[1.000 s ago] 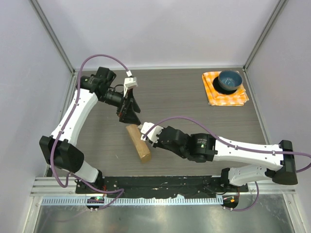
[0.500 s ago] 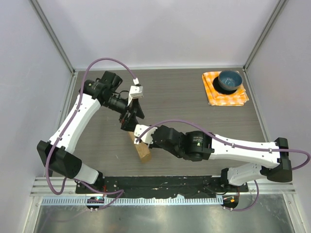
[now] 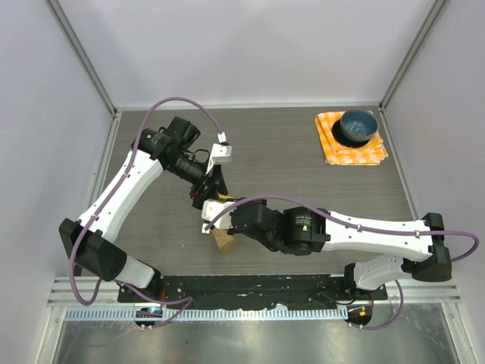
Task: Unpack the express box
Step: Pick up the knife from the center of the board.
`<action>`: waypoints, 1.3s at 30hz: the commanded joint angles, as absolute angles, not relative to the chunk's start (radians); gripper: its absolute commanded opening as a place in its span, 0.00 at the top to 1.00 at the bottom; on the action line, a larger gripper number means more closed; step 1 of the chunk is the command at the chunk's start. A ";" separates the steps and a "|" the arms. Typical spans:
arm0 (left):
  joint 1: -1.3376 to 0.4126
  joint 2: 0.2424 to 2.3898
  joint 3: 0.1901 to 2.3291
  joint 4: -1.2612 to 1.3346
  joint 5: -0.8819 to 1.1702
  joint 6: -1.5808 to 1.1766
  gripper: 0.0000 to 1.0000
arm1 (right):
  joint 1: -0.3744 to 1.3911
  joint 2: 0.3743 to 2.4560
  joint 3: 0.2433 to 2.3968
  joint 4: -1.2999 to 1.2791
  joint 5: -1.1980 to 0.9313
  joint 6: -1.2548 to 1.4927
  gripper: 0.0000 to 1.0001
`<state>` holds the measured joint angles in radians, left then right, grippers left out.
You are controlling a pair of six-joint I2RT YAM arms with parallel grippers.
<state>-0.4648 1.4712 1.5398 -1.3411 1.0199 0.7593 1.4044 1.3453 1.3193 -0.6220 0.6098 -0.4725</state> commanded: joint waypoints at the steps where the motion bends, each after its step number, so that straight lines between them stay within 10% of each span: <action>1: -0.465 1.463 1.574 -1.663 1.022 0.750 0.27 | 1.437 1.351 1.381 -0.614 0.664 -0.512 0.99; 15: -0.497 1.459 1.554 -1.663 1.009 0.762 1.00 | 1.466 1.373 1.391 -0.614 0.722 -0.542 0.93; 28: -0.279 1.535 1.741 -1.594 1.285 0.621 1.00 | 1.324 1.086 1.309 -0.414 0.534 -0.172 0.29; 39: -0.164 1.350 1.682 -1.046 1.474 0.099 1.00 | 0.944 1.018 1.146 -0.111 -0.180 0.205 0.17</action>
